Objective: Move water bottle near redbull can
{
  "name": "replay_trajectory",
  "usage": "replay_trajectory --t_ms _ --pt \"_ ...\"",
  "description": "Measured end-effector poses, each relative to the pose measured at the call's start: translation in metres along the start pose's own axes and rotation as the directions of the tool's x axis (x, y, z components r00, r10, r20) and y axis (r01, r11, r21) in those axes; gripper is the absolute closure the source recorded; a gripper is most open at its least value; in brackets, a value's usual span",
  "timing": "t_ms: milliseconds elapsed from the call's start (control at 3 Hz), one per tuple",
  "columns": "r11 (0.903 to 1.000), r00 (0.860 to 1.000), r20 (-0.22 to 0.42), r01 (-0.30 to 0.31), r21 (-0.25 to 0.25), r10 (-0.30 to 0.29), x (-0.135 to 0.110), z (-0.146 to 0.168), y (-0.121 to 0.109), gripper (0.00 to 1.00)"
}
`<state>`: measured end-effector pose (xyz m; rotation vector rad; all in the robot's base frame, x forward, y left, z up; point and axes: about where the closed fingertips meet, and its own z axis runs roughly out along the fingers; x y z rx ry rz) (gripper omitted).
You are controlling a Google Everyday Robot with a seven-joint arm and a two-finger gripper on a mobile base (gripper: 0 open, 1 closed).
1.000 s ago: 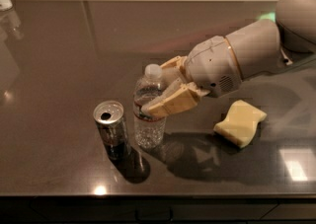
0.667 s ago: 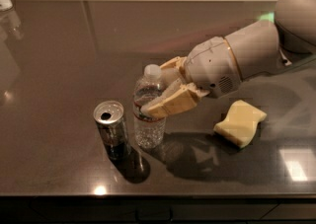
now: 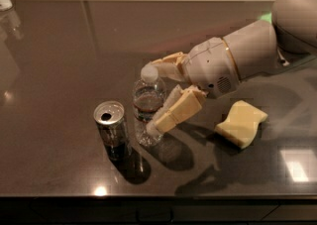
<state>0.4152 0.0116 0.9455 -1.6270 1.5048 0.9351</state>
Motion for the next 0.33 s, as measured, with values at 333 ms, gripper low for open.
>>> replay_trajectory --t_ms 333 --pt "1.0 1.0 0.0 0.0 0.0 0.0 -0.0001 0.0 0.0 0.0"
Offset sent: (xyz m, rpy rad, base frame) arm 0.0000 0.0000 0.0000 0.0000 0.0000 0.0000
